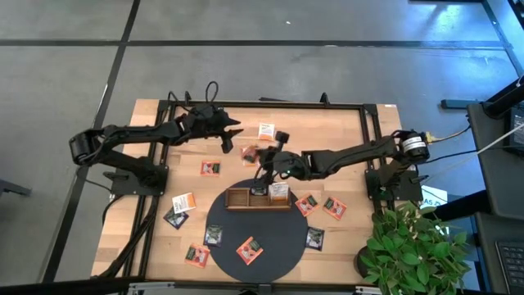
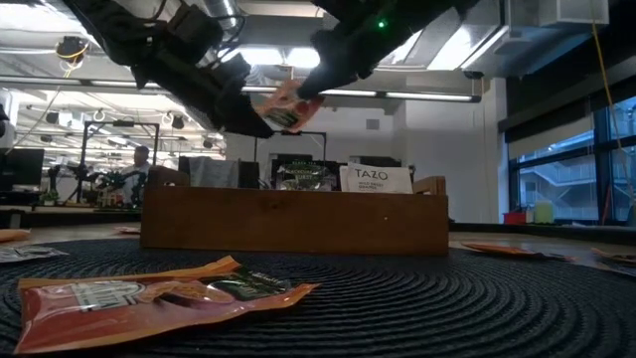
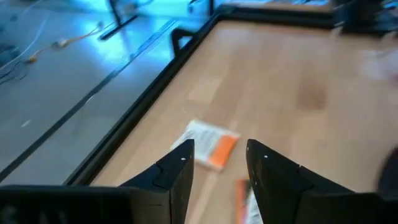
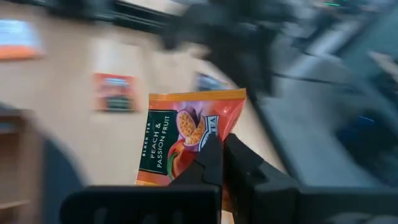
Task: Pick & Place Tea
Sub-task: Put the orange tea bag into the left section of the wooden organizer
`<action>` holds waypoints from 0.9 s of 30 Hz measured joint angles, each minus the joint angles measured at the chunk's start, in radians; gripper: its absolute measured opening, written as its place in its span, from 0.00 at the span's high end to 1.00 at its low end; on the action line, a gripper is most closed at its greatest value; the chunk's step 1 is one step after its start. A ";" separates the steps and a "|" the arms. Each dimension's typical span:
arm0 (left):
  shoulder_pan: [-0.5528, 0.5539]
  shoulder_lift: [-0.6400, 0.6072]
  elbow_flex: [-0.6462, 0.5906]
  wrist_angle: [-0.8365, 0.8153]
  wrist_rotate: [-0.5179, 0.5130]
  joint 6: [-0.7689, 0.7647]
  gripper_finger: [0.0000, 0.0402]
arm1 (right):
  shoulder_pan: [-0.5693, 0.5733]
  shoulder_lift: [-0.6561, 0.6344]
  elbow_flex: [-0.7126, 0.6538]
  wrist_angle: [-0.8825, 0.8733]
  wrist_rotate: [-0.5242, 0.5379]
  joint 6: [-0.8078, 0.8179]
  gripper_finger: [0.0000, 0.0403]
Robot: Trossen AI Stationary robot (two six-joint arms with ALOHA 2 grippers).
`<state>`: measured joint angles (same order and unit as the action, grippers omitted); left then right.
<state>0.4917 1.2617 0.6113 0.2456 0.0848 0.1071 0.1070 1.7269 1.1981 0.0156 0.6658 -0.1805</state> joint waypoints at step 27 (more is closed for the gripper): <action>-0.282 0.006 -0.189 0.875 0.064 0.011 0.64 | -0.060 -0.055 -0.484 1.526 -0.274 -0.129 0.97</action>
<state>0.2096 1.2678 0.4225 1.1209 0.1486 0.1177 0.0472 1.6721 0.7142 1.5412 0.3915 -0.3097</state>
